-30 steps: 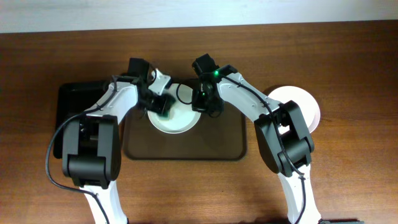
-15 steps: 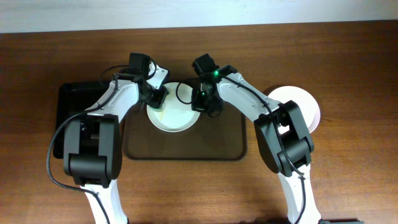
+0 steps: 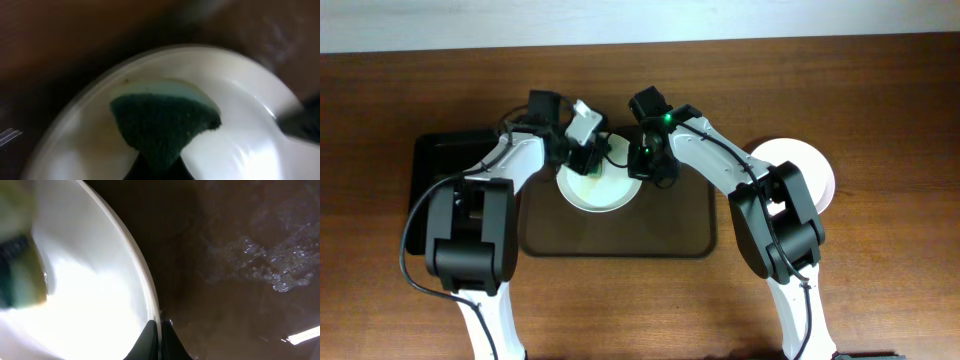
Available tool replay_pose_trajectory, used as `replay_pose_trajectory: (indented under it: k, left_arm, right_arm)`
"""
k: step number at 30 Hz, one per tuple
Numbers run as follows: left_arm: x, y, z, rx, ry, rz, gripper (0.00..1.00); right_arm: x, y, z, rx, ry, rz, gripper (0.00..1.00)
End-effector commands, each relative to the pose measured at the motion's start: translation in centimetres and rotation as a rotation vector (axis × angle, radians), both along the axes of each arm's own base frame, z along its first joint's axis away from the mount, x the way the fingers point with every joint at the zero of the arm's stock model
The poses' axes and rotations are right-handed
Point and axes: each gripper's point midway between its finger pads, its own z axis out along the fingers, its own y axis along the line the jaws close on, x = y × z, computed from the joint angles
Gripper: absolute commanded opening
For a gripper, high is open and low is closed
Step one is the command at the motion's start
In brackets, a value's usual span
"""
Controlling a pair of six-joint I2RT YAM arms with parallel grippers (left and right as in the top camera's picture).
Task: Clean dirty plates on tray and stack at the side
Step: 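Scrub the plate surface with the sponge, left gripper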
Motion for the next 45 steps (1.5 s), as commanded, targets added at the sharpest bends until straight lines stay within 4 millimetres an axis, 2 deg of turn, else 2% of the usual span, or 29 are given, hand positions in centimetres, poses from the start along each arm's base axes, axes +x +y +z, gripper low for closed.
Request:
replay_pose_trajectory:
  k: [1,2,3,4,9,10,11,12,13,14,16,17,21,23,25,26,28,32,33,34,35,37,39,41,44,45]
  left_arm:
    - [-0.4,4.4,-5.9,0.226,0.086,0.174,0.00]
    - [-0.5,5.5,-6.5,0.277,0.103,0.228,0.00]
    - [-1.1,7.5,-7.4,0.366,0.140,0.326,0.00]
    - [-2.1,8.7,-7.9,0.420,0.185,0.374,0.00]
    - [-8.4,9.3,-8.7,0.488,0.435,0.319,0.00]
    - [-9.8,9.1,-8.6,0.486,0.493,0.294,0.00]
    - [-11.4,8.1,-8.4,0.441,0.556,0.222,0.00]
    - [-12.1,7.3,-8.2,0.396,0.581,0.173,0.00]
    - [-13.0,5.3,-7.7,0.287,0.609,0.080,0.00]
    - [-13.2,4.2,-7.3,0.223,0.612,0.031,0.00]
    - [-13.1,2.1,-6.5,0.095,0.587,-0.050,0.00]
    - [-12.6,1.7,-6.5,0.074,0.567,-0.051,0.00]
    - [-8.4,1.3,-6.8,0.052,0.406,0.002,0.00]
    - [-4.9,2.9,-7.4,0.125,0.311,0.162,0.00]
    - [-3.1,5.2,-7.8,0.226,0.261,0.305,0.00]
    - [-3.0,6.4,-8.0,0.280,0.260,0.362,0.00]
    - [-4.2,8.9,-8.4,0.411,0.296,0.448,0.00]
    - [-8.7,10.1,-8.6,0.514,0.459,0.423,0.00]
    - [-9.8,10.0,-8.6,0.519,0.505,0.400,0.00]
    - [-11.2,9.1,-8.5,0.483,0.558,0.317,0.00]
    - [-12.3,7.7,-8.2,0.419,0.596,0.219,0.00]
    - [-13.1,4.7,-7.5,0.253,0.612,0.060,0.00]
    - [-12.5,2.3,-6.8,0.112,0.557,-0.055,0.00]
    - [-10.4,1.0,-6.5,0.040,0.452,-0.088,0.00]
    - [-7.5,0.9,-6.6,0.038,0.338,-0.058,0.00]
    - [-6.2,1.7,-7.0,0.078,0.316,0.024,0.00]
  right_arm:
    - [-1.1,0.0,-1.9,-0.031,0.039,0.024,0.04]
    - [-1.1,0.0,-1.9,-0.031,0.039,0.025,0.04]
    - [-1.1,0.0,-1.9,-0.031,0.039,0.024,0.04]
    - [-1.1,0.0,-1.9,-0.031,0.039,0.024,0.04]
    - [-1.0,0.0,-1.9,-0.029,0.037,0.024,0.04]
    - [-1.0,0.0,-1.9,-0.028,0.036,0.024,0.04]
    - [-1.0,0.1,-1.9,-0.025,0.036,0.026,0.04]
    - [-1.0,0.2,-1.9,-0.021,0.036,0.029,0.04]
    - [-1.0,0.2,-1.9,-0.020,0.036,0.029,0.04]
    - [-1.0,0.2,-1.8,-0.017,0.037,0.030,0.04]
    - [-1.0,0.3,-1.8,-0.014,0.037,0.034,0.04]
    - [-1.0,0.3,-1.8,-0.014,0.037,0.034,0.04]
    - [-1.0,0.3,-1.8,-0.014,0.037,0.034,0.04]
    - [-1.1,0.3,-1.8,-0.015,0.038,0.034,0.04]
    - [-1.1,0.3,-1.8,-0.015,0.038,0.034,0.04]
    - [-1.1,0.3,-1.8,-0.015,0.038,0.034,0.04]
    - [-1.0,0.3,-1.8,-0.015,0.037,0.034,0.04]
    - [-1.0,0.3,-1.8,-0.015,0.037,0.034,0.04]
    - [-1.0,0.3,-1.8,-0.015,0.037,0.034,0.04]
    - [-1.0,0.3,-1.8,-0.015,0.037,0.034,0.04]
    - [-1.0,0.3,-1.8,-0.015,0.037,0.034,0.04]
    - [-1.0,0.3,-1.8,-0.014,0.037,0.034,0.04]
    - [-1.0,0.3,-1.8,-0.014,0.037,0.034,0.04]
    - [-1.0,0.3,-1.8,-0.014,0.037,0.034,0.04]
    - [-1.1,0.3,-1.8,-0.015,0.037,0.034,0.04]
    - [-1.1,0.3,-1.8,-0.015,0.037,0.034,0.04]
